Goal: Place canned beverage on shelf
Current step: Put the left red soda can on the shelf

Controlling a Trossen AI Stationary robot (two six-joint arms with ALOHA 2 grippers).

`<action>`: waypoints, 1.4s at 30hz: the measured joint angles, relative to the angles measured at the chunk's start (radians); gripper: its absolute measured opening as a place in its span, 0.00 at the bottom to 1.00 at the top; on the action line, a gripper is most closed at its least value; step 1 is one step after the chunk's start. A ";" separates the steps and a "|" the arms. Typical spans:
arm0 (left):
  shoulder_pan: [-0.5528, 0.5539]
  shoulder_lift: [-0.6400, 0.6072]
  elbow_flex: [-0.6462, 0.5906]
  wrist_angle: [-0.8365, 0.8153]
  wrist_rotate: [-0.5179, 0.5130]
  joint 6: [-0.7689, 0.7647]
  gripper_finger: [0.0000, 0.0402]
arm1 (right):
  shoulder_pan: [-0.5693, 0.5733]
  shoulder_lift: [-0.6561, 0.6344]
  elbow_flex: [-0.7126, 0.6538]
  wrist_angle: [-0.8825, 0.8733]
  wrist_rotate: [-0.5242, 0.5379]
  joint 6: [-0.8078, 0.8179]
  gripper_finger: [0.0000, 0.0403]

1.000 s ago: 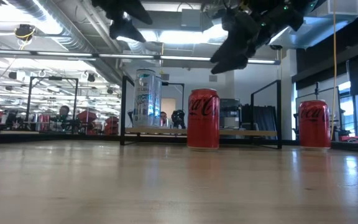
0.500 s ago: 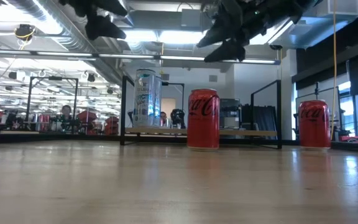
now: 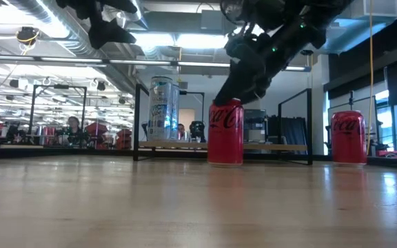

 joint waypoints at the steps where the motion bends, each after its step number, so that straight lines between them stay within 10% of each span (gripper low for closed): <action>1: 0.000 0.000 0.000 0.004 0.000 0.000 0.77 | 0.000 0.002 0.000 0.004 -0.002 0.000 0.80; 23: 0.001 0.000 0.000 0.012 0.000 0.000 0.77 | -0.017 0.006 0.098 -0.102 0.005 -0.001 0.58; 42: 0.001 0.001 0.000 0.012 0.000 0.000 0.77 | -0.276 0.024 0.306 -0.106 -0.036 -0.119 0.56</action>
